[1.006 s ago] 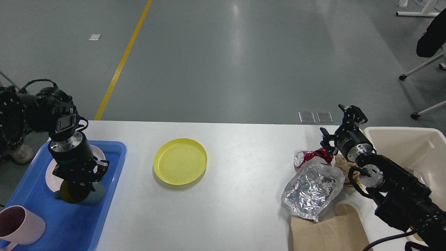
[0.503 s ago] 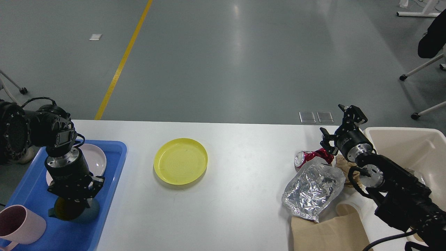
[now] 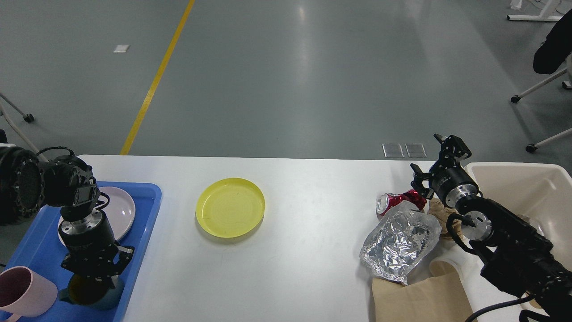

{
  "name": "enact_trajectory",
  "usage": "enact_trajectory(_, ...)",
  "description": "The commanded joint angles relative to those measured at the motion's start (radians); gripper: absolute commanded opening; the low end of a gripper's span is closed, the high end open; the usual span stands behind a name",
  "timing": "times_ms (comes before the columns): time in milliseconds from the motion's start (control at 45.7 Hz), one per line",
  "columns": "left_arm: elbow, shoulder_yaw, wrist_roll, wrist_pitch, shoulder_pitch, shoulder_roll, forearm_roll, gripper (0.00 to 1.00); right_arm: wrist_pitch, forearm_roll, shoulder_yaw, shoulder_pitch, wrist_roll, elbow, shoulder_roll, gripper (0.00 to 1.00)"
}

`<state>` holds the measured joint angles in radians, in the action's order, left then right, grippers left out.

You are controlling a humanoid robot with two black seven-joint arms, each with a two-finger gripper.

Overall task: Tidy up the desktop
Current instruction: 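Carry the mug onto the blue tray and open the left gripper, then raise the left gripper off the tray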

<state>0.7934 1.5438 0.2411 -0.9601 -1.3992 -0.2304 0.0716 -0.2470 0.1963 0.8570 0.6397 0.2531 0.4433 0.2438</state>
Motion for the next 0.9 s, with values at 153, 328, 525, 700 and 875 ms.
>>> enact_trajectory(153,0.0,0.002,0.0,0.0,0.011,-0.003,0.0,0.46,0.0,0.0,-0.001,0.0,0.0,0.0,0.0,1.0)
enact_trajectory(328,0.0,0.004,0.001,0.0,-0.012,-0.044,-0.001,0.76,0.0,0.0,0.001,0.0,0.0,0.0,0.0,1.0)
enact_trajectory(525,0.001,0.007,0.0,0.0,-0.069,-0.059,-0.001,0.92,0.0,0.0,0.001,0.0,0.0,0.0,0.0,1.0)
enact_trajectory(700,0.033,0.041,-0.009,0.0,-0.242,-0.067,0.0,0.93,0.0,0.0,0.001,0.0,0.0,0.0,0.0,1.0)
enact_trajectory(875,0.035,0.056,-0.034,0.0,-0.44,-0.052,0.0,0.93,0.0,0.0,0.0,0.0,0.0,0.0,0.0,1.0)
